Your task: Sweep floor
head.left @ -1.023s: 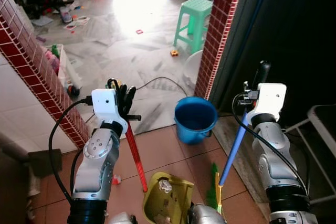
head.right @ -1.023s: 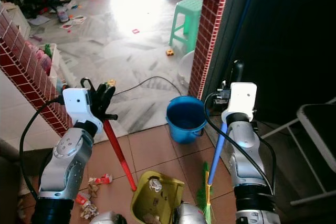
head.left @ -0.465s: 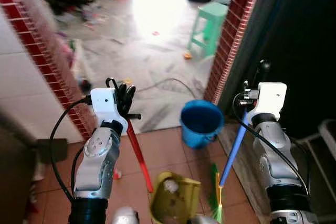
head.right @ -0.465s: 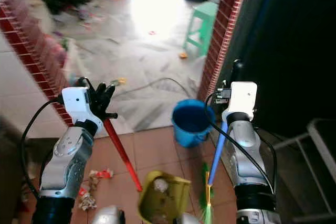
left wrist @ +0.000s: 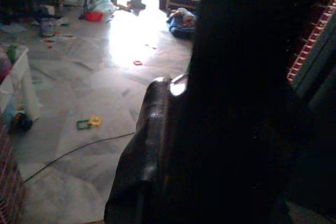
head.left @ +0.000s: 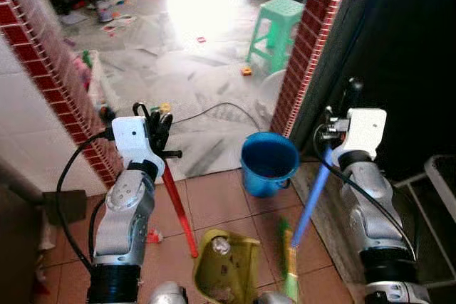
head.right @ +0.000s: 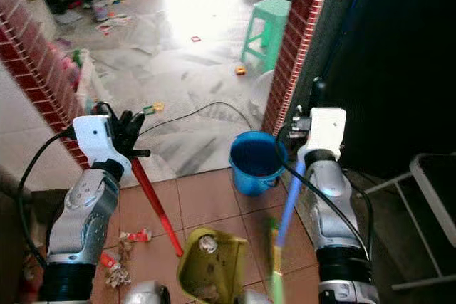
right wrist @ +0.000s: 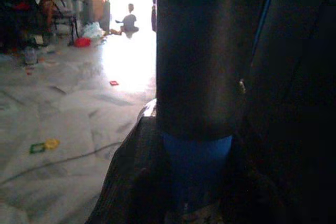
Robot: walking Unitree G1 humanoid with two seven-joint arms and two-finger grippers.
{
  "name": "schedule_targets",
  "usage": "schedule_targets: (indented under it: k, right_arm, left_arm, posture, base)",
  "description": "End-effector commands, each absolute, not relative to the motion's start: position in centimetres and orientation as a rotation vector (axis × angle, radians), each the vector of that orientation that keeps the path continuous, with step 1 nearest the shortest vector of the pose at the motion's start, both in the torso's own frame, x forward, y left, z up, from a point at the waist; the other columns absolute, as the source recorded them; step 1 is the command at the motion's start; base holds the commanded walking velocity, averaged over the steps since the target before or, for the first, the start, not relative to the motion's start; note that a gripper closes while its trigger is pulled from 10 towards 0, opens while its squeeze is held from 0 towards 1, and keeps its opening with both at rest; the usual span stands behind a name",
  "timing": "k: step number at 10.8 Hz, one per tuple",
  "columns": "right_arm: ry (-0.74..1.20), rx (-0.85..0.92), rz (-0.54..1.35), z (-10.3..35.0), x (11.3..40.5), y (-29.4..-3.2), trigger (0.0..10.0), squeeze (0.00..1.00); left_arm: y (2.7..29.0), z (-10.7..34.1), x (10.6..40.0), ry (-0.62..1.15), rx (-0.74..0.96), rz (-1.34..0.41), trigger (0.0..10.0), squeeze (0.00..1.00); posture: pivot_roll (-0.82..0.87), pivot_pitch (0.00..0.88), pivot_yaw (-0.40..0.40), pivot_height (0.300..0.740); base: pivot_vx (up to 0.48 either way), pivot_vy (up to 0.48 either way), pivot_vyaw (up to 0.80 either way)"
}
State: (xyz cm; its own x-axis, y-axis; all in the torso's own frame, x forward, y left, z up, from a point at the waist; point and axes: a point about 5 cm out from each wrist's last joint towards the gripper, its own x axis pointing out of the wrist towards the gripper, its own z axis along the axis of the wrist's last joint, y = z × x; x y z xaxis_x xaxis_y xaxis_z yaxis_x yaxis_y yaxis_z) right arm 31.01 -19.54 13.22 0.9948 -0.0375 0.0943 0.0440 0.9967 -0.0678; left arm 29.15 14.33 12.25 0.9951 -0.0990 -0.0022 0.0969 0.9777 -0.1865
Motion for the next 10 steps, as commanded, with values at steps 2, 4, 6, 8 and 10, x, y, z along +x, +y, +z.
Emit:
schedule_targets:
  k: [2,4,6,8,10]
  right_arm:
    - [-0.151,-0.045,-0.045,14.9,31.6,-19.5,10.0,0.00]
    - [-0.139,-0.069,-0.038,14.3,31.4,-19.5,10.0,0.00]
    - [-0.064,-0.186,-0.093,12.3,30.7,-20.8,10.0,0.00]
    - [-0.039,-0.232,-0.143,11.9,30.7,-21.8,10.0,0.00]
    - [-0.021,-0.244,-0.154,11.6,30.8,-21.9,10.0,0.00]
  left_arm:
    - [14.0,13.4,29.5,-0.038,-0.202,-0.108,10.0,0.00]
    - [14.8,14.5,30.0,-0.083,-0.213,-0.041,10.0,0.00]
    - [15.7,16.6,30.9,-0.148,-0.226,0.000,10.0,0.00]
    - [17.2,18.9,31.8,-0.213,-0.249,0.048,10.0,0.00]
    - [17.7,21.2,32.2,-0.299,-0.275,0.066,10.0,0.00]
  posture:
    - [-0.06,0.000,-0.004,0.740]
    - [-0.05,0.000,-0.005,0.740]
    - [-0.05,0.000,-0.010,0.740]
    - [-0.05,0.000,-0.007,0.740]
    - [-0.05,0.000,-0.008,0.740]
  base:
    - [0.000,0.000,0.00]
    - [0.000,0.000,0.00]
    - [0.000,0.000,0.00]
    - [0.000,0.000,0.00]
    - [0.000,0.000,0.00]
